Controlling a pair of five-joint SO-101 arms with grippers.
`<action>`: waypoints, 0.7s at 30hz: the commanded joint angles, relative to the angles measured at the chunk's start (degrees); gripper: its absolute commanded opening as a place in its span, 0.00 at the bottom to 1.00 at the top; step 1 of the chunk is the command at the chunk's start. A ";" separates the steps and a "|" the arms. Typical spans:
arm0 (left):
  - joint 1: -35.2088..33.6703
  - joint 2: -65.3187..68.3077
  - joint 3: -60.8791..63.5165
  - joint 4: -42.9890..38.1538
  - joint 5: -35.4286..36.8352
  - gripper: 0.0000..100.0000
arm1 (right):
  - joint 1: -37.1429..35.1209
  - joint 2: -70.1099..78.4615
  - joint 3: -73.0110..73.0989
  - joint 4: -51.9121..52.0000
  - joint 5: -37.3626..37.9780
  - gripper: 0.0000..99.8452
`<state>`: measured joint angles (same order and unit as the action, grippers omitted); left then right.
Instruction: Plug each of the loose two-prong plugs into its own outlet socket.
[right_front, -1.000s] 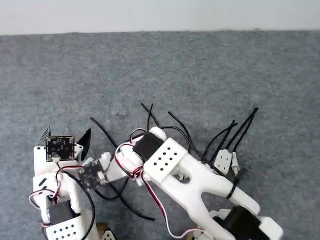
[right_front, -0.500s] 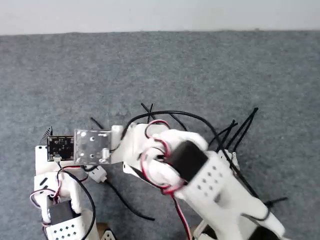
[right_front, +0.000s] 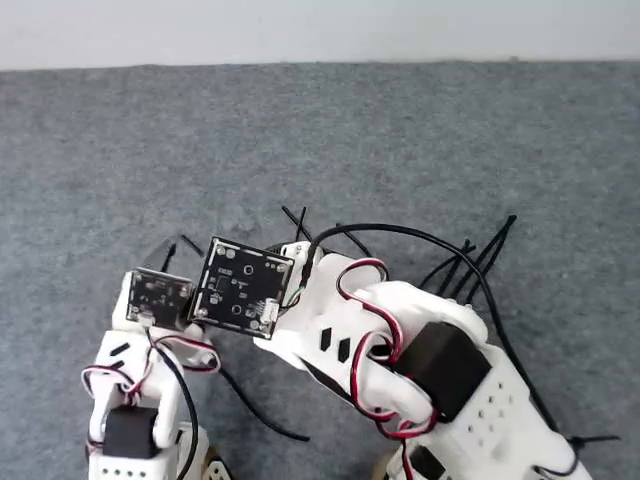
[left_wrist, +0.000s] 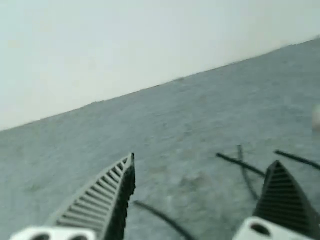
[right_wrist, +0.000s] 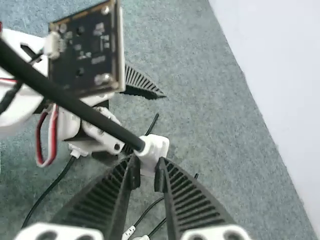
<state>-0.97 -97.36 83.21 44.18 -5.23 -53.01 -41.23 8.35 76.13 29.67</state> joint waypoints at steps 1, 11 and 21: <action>6.07 -0.53 -9.54 5.80 2.29 0.38 | -0.04 -1.89 -3.43 -1.54 -0.88 0.01; 10.20 -0.53 -22.73 14.24 5.10 0.38 | -0.04 -1.54 -3.43 -1.10 -0.88 0.01; 8.44 -0.53 -19.74 11.43 4.66 0.38 | -0.40 -1.98 -3.43 2.51 -2.55 0.01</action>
<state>9.14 -98.33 63.60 58.33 -0.92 -52.84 -41.58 8.26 77.01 27.74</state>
